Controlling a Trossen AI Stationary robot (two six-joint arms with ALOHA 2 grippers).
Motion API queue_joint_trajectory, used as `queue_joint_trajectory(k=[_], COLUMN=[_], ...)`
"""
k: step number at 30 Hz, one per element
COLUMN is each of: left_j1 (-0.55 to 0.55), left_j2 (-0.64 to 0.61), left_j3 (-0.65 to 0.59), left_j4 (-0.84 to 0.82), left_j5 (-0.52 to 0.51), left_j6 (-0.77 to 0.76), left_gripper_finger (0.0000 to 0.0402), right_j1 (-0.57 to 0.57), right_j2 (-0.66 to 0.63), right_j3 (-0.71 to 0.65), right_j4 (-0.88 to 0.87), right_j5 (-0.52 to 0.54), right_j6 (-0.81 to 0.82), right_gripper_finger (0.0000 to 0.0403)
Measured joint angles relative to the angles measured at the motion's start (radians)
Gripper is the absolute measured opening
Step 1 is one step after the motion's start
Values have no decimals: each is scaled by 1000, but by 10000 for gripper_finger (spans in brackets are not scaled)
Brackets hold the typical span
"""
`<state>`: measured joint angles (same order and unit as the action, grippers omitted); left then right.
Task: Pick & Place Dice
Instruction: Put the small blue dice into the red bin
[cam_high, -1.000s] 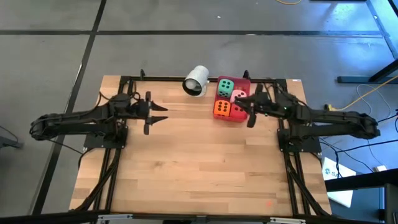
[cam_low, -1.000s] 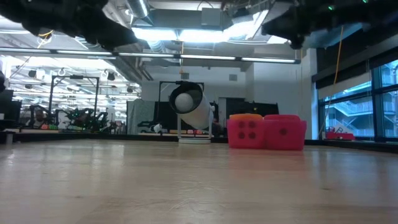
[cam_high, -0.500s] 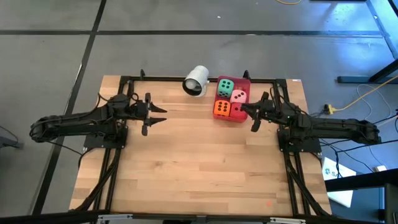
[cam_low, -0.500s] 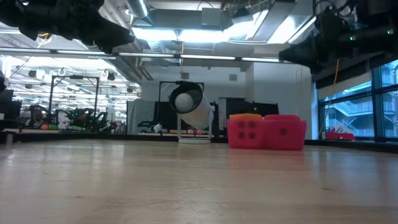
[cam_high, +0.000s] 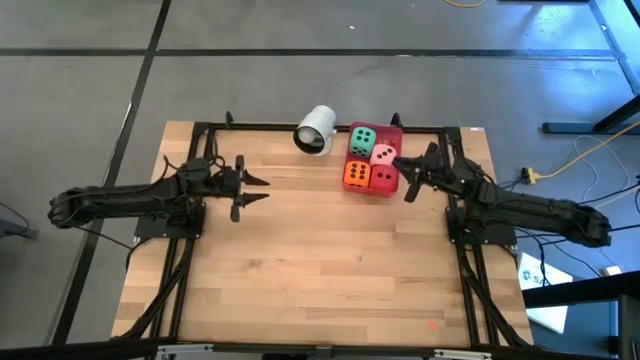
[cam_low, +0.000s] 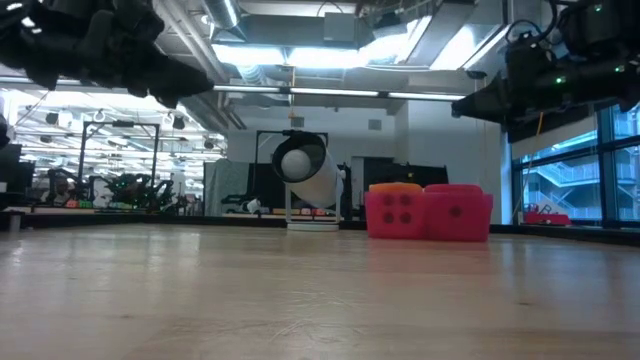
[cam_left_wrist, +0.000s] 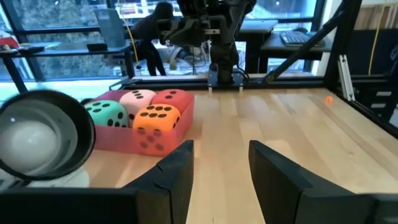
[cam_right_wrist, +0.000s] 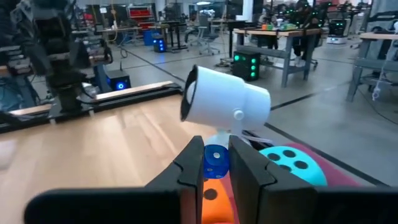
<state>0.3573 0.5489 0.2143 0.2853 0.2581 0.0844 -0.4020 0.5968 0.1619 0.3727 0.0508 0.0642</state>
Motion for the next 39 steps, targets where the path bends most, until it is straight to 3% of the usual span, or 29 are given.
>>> queue_joint_trajectory(k=[11,17,28,39], left_j1=[0,0,0,0], left_j2=[0,0,0,0], left_j3=[-47,-47,-47,-47], left_j4=[108,109,108,107], left_j5=[0,-1,-11,-82], left_j6=[-18,-13,-10,-10], left_gripper_finger=[145,147,143,143], right_j1=[-189,-275,-387,-437], right_j2=[23,99,377,680], right_j3=[3,82,267,572], right_j4=[0,-53,-198,-446], right_j5=[-74,-119,-174,-174], right_j6=[25,25,-8,-127], right_gripper_finger=[51,51,51,51])
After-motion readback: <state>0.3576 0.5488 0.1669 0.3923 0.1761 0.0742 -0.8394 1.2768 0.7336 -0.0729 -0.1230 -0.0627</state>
